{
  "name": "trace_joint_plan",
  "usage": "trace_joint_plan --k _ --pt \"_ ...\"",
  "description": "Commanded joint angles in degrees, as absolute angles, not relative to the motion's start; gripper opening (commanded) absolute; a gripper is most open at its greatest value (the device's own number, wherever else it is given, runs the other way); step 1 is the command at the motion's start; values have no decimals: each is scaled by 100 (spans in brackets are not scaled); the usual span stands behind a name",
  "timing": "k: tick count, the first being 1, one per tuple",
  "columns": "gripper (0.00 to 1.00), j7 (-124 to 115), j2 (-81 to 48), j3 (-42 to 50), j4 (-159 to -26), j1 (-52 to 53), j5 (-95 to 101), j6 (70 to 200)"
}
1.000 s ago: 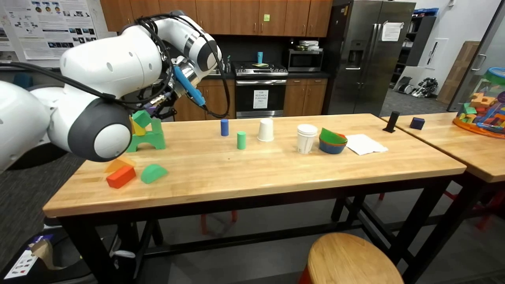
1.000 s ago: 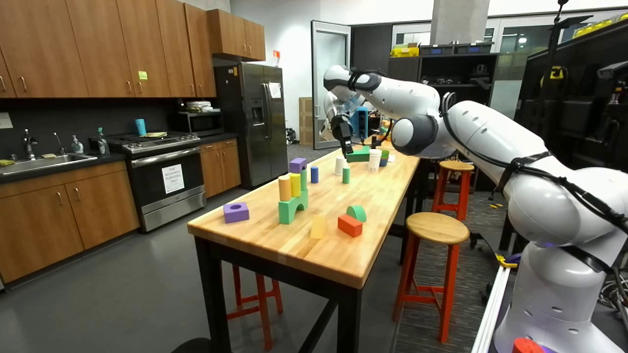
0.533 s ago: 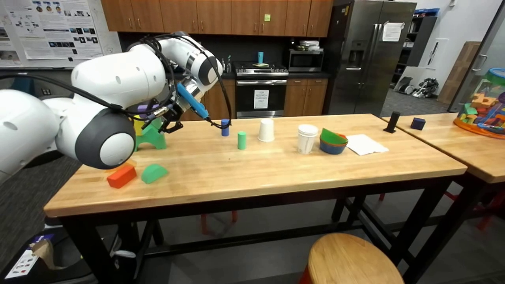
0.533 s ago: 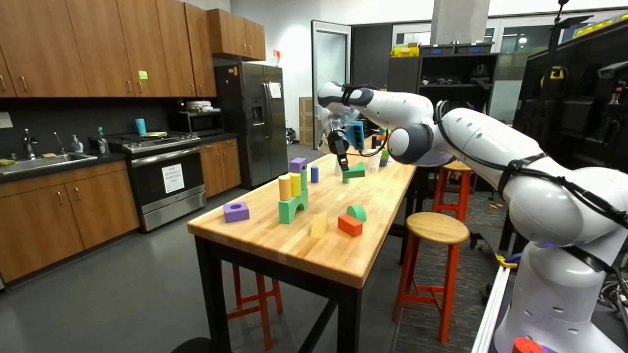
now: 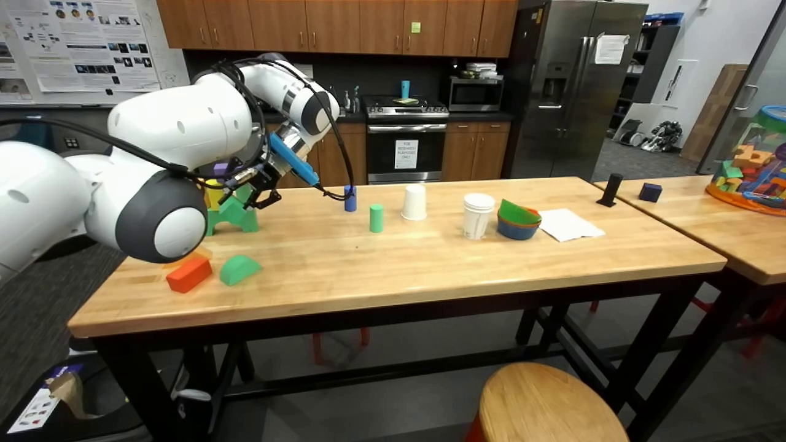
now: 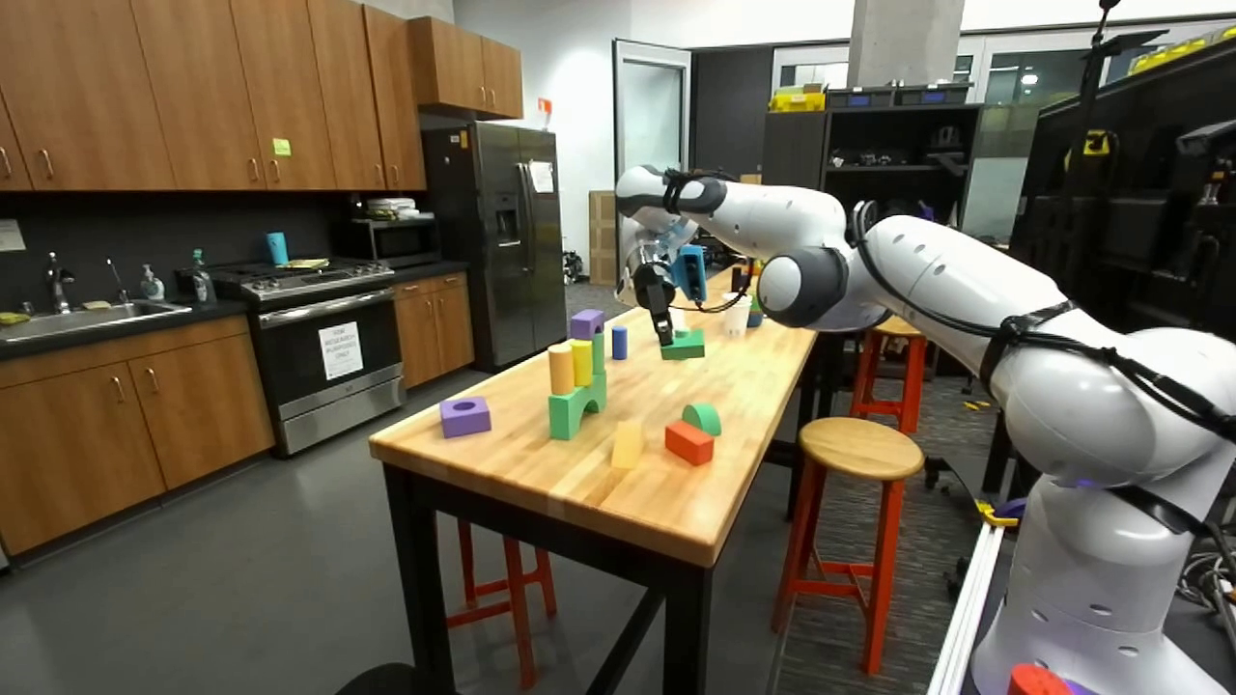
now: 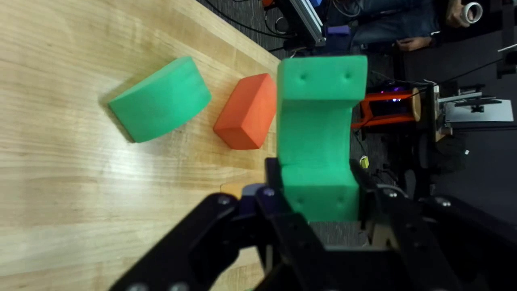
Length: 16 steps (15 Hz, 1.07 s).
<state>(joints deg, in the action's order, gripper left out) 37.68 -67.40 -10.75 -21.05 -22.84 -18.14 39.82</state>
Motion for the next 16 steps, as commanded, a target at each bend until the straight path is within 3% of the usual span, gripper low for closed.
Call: trace_joint_plan --k 1,16 --pt "16 3395 -6689 -1131 -2104 -2328 -1924 4318" --pt "16 2549 -6928 -1617 -2067 -2671 -2788 4100"
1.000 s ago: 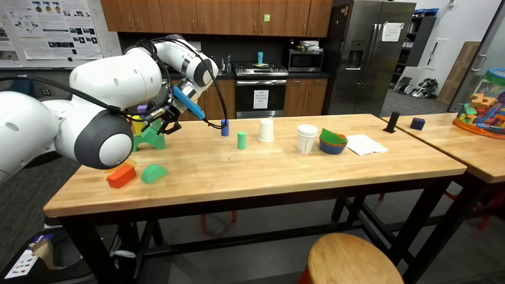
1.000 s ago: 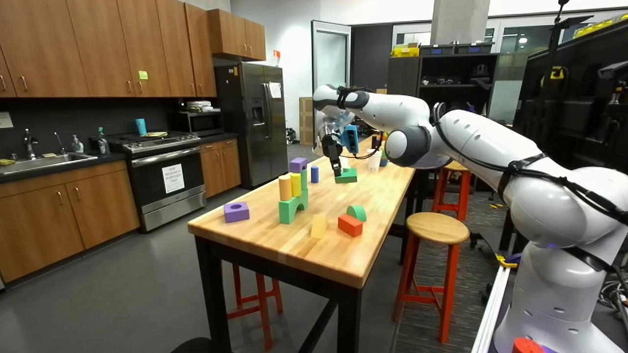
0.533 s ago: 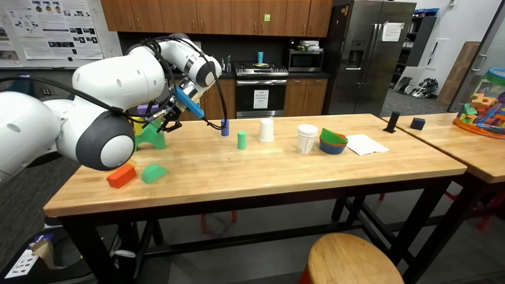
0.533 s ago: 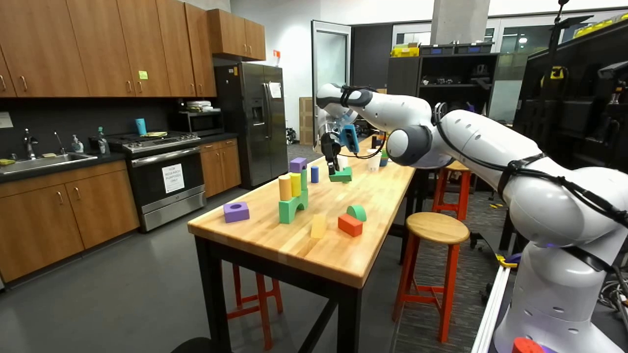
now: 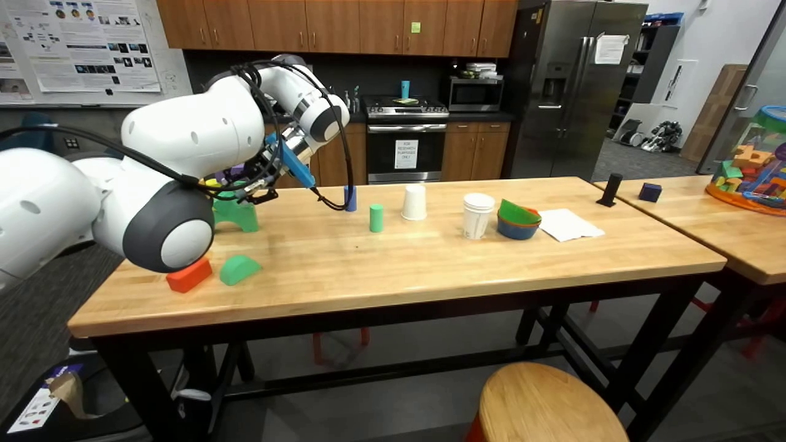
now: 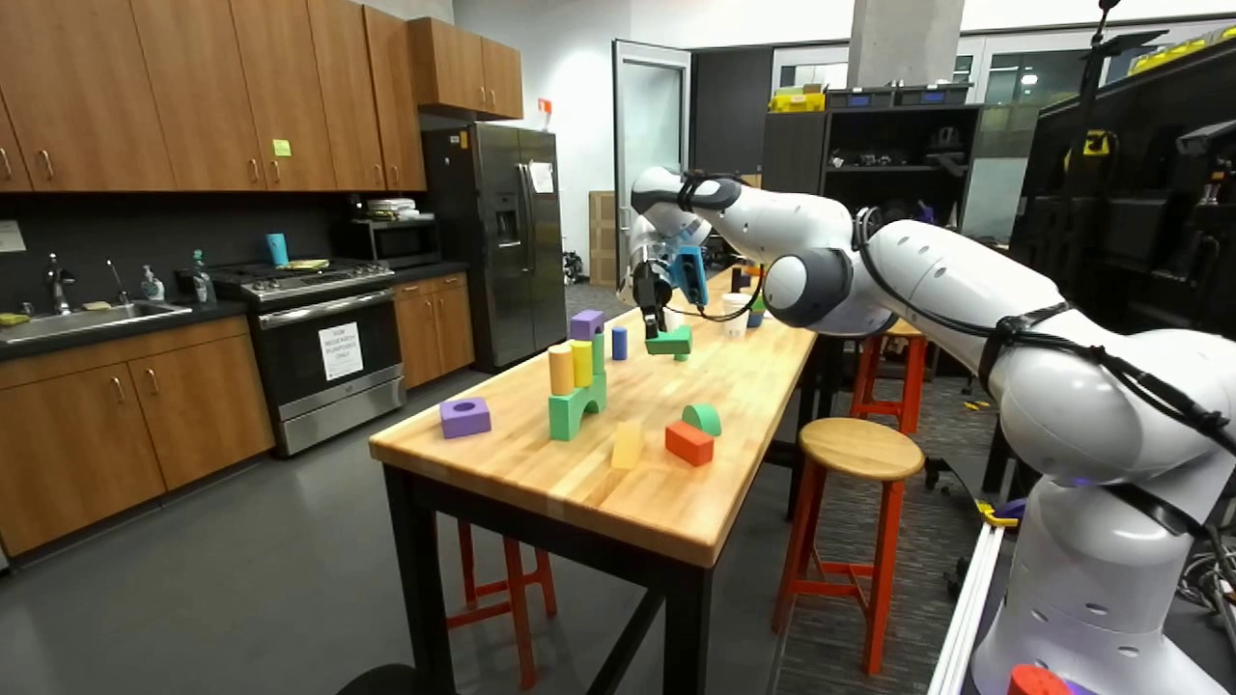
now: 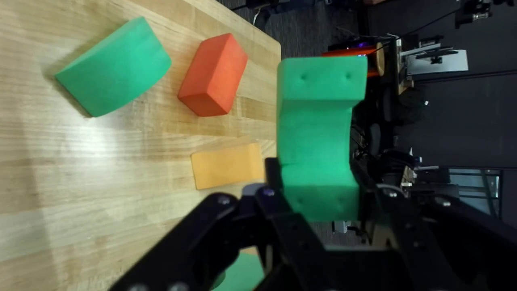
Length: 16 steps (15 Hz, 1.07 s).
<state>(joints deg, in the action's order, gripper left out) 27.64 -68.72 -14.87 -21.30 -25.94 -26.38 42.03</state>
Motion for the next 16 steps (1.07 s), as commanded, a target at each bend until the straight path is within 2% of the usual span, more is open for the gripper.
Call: trace_joint_plan --k 1,16 --pt "16 2541 -6942 -1630 -2062 -2681 -2808 4096" --pt "16 2374 -6805 -1861 -2079 -3048 -3525 3959"
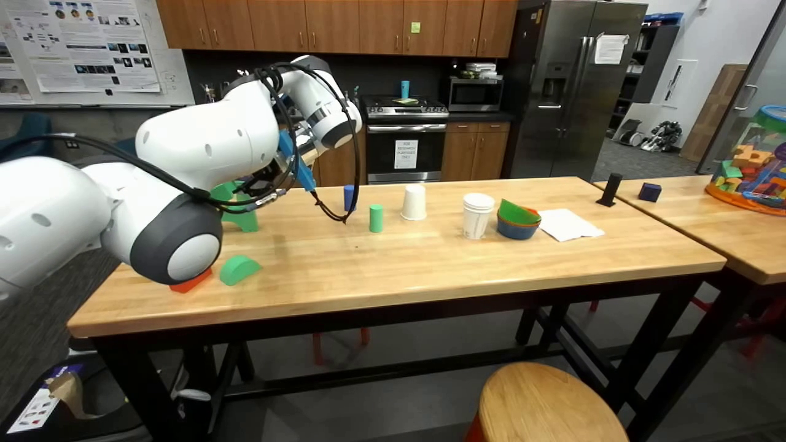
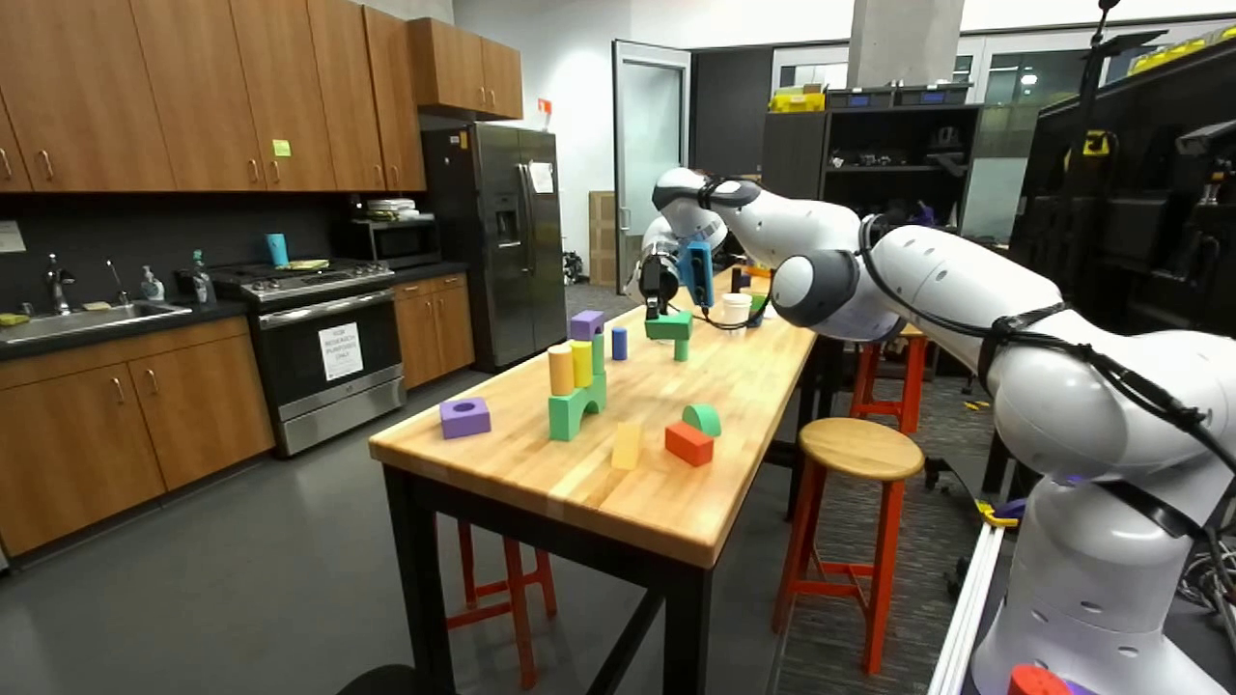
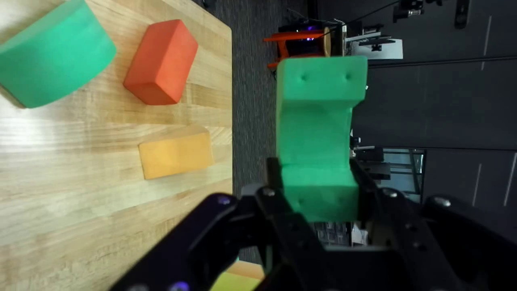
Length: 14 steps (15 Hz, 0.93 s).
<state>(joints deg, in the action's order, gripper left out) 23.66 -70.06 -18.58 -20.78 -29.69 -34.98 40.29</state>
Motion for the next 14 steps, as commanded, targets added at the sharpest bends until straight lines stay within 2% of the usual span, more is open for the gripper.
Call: trace_joint_plan --k 1,14 --pt "16 2372 -6755 -1869 -2065 -3074 -3538 3955" --pt "16 2070 -6589 -1982 -2220 -3239 -4670 3873"
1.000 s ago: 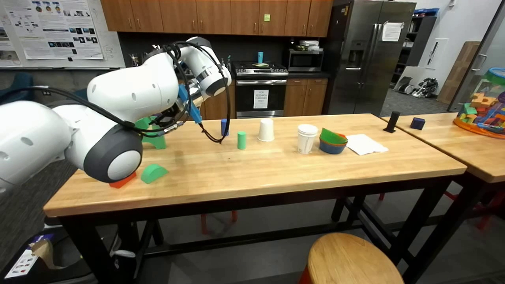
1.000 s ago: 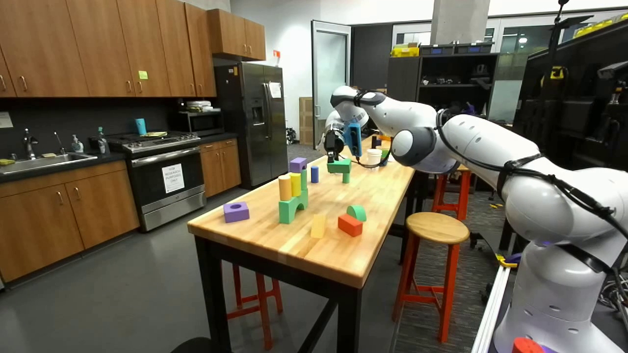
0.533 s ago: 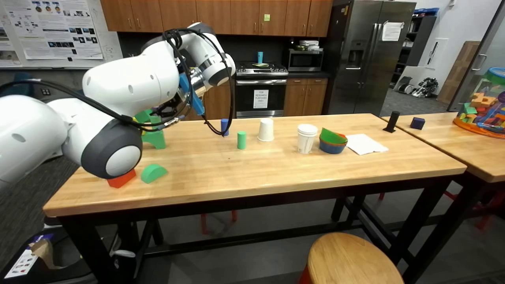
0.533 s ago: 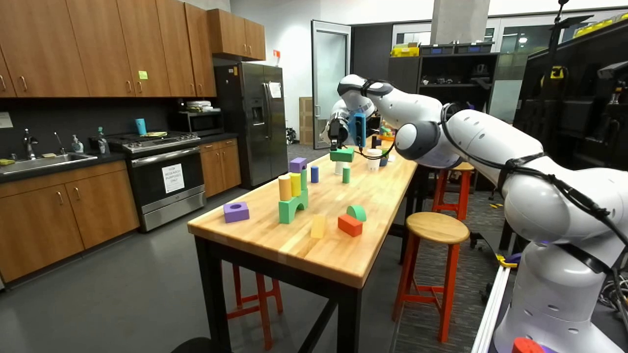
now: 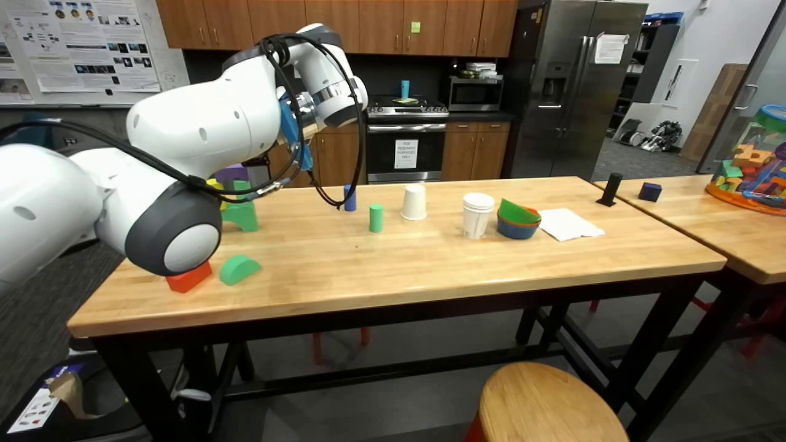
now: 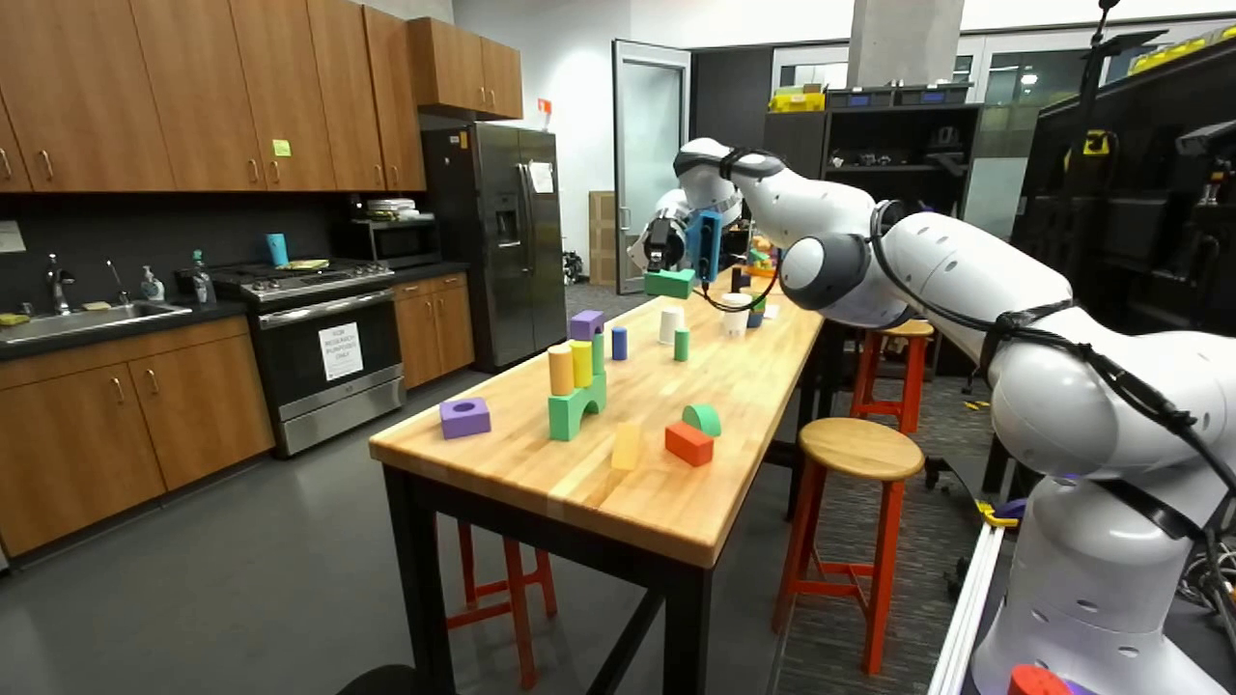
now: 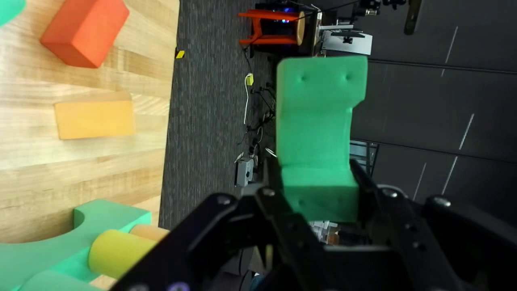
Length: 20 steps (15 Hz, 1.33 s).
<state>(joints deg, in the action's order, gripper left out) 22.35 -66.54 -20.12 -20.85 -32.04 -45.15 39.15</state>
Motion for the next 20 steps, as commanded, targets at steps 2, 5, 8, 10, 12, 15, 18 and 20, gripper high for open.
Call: trace_joint_plan --k 2,5,8,10,12,15,18,20 --pt "16 2008 -6681 -1926 -2176 -3221 -4674 3856" --pt "16 1839 -6914 -1885 -2033 -3195 -4677 3809" --pt "16 1738 -7078 -1863 -2039 -3205 -4687 3800" --pt "16 1690 -7177 -1864 -2030 -3204 -4687 3808" --pt "16 1651 -7254 -1869 -2012 -3199 -4688 3815" --pt "16 1627 -7304 -1864 -2004 -3196 -4673 3813" --pt "16 1610 -7322 -1849 -1991 -3197 -4652 3819" --pt "16 1579 -7337 -1838 -2000 -3210 -4646 3822"
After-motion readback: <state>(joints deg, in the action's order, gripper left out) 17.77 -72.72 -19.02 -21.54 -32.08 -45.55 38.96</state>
